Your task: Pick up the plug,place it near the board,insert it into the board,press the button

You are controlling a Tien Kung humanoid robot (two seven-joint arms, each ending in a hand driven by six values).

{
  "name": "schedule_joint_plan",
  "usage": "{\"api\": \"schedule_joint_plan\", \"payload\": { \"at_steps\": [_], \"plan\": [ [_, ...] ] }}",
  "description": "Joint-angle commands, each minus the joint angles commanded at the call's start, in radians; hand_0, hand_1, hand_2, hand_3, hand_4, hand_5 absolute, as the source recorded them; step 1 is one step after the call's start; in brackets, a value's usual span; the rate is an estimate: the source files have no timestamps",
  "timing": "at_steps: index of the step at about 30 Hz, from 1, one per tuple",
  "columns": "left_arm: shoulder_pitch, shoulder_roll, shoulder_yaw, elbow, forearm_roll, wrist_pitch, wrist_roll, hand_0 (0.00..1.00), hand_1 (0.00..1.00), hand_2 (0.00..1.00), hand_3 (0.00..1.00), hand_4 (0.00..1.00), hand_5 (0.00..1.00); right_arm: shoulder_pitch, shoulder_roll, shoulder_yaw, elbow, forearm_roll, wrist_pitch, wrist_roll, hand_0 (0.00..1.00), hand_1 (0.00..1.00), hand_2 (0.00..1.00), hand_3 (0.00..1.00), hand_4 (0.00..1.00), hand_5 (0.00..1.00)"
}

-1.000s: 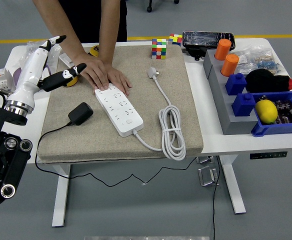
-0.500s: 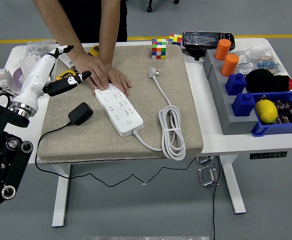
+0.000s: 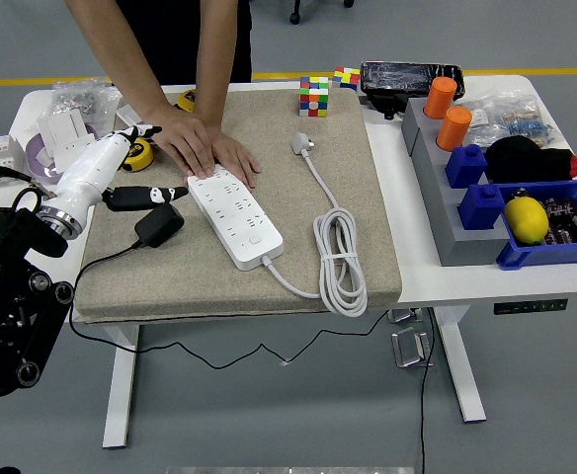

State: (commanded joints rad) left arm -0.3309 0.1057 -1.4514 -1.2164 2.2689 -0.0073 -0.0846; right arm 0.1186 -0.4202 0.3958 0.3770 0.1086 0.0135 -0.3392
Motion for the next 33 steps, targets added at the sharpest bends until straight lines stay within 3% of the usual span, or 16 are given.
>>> {"api": "schedule_joint_plan", "payload": {
  "at_steps": [4, 5, 10, 11, 22, 23, 33],
  "plan": [
    [-0.002, -0.020, 0.001, 0.043, 0.000, -0.013, 0.002, 0.836, 0.889, 0.850, 0.860, 0.998, 0.272, 0.003, -0.001, -0.003, 0.000, -0.004, -0.039, 0.016, 0.785, 0.757, 0.735, 0.771, 0.998, 0.850],
    [-0.001, -0.024, -0.001, 0.052, 0.000, -0.015, -0.001, 0.838, 0.896, 0.860, 0.870, 0.998, 0.496, 0.004, -0.001, -0.001, 0.001, -0.007, -0.043, 0.017, 0.789, 0.762, 0.739, 0.769, 0.998, 0.845],
    [-0.001, -0.047, -0.012, 0.131, 0.000, 0.017, -0.052, 0.838, 0.896, 0.860, 0.870, 0.998, 0.496, 0.004, 0.001, -0.009, 0.004, -0.014, -0.043, 0.011, 0.789, 0.762, 0.739, 0.769, 0.998, 0.845],
    [-0.002, -0.054, -0.017, 0.153, 0.000, 0.027, -0.060, 0.831, 0.907, 0.875, 0.884, 0.998, 0.639, 0.004, 0.001, -0.012, 0.004, -0.014, -0.042, 0.010, 0.788, 0.764, 0.741, 0.773, 0.998, 0.844],
    [-0.029, -0.085, -0.059, 0.311, 0.000, 0.052, -0.057, 0.817, 0.869, 0.845, 0.863, 0.998, 0.670, 0.006, -0.001, -0.010, 0.003, -0.016, -0.058, 0.014, 0.792, 0.768, 0.743, 0.774, 0.998, 0.843],
    [-0.030, -0.087, -0.061, 0.321, 0.000, 0.056, -0.058, 0.776, 0.816, 0.774, 0.846, 0.998, 0.685, 0.007, -0.001, -0.009, 0.004, -0.017, -0.059, 0.015, 0.796, 0.772, 0.748, 0.775, 0.998, 0.843],
    [-0.040, -0.104, -0.069, 0.369, 0.000, 0.100, -0.069, 0.759, 0.813, 0.766, 0.839, 0.998, 0.676, 0.009, 0.001, -0.008, 0.003, -0.008, -0.078, 0.019, 0.801, 0.772, 0.756, 0.780, 0.998, 0.850]
  ]
}}
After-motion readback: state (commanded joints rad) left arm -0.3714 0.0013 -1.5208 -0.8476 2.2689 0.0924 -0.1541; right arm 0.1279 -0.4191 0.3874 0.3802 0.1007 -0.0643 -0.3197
